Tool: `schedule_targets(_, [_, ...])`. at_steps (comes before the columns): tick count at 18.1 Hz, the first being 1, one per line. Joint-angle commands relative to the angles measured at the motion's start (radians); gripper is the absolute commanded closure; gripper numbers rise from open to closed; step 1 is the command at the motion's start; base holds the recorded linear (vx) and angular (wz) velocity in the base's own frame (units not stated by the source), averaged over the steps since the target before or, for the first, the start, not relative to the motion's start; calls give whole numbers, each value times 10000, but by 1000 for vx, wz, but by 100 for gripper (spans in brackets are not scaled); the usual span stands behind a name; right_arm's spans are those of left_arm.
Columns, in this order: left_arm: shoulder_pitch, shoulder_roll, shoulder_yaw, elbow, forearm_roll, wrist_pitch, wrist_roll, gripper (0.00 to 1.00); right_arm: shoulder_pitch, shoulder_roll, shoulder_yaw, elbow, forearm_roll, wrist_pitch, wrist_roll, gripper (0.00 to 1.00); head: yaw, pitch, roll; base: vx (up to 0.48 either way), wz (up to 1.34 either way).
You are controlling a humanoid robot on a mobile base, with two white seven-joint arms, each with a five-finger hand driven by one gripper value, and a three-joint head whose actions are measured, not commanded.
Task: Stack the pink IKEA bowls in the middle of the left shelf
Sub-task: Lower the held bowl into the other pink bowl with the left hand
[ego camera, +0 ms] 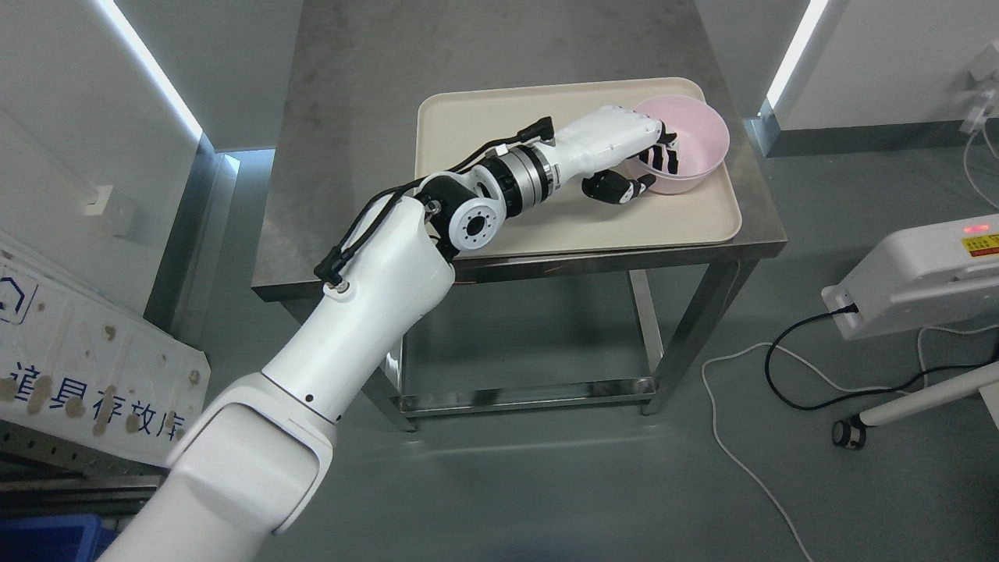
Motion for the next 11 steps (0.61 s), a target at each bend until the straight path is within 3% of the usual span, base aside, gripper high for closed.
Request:
schedule_targets(1, [635,175,1085,136,-88,-207,37,75,0,-174,0,0,0,8,48,0,0,0,0,0,0])
schedule_targets(4, [589,175,686,167,-119,-84,786,46,0,-174,0,0,0,8,63,0,0,0,0,0,0])
schedule_targets(8, [421,175,609,106,-119,85,1035,41,0,-174,0,0,0,8,47,0,0,0,0,0,0])
schedule_targets(11, [298,175,-293,75,-561,116,1019,43,0,-174,0,0,0,8,48,0,0,0,0,0,0])
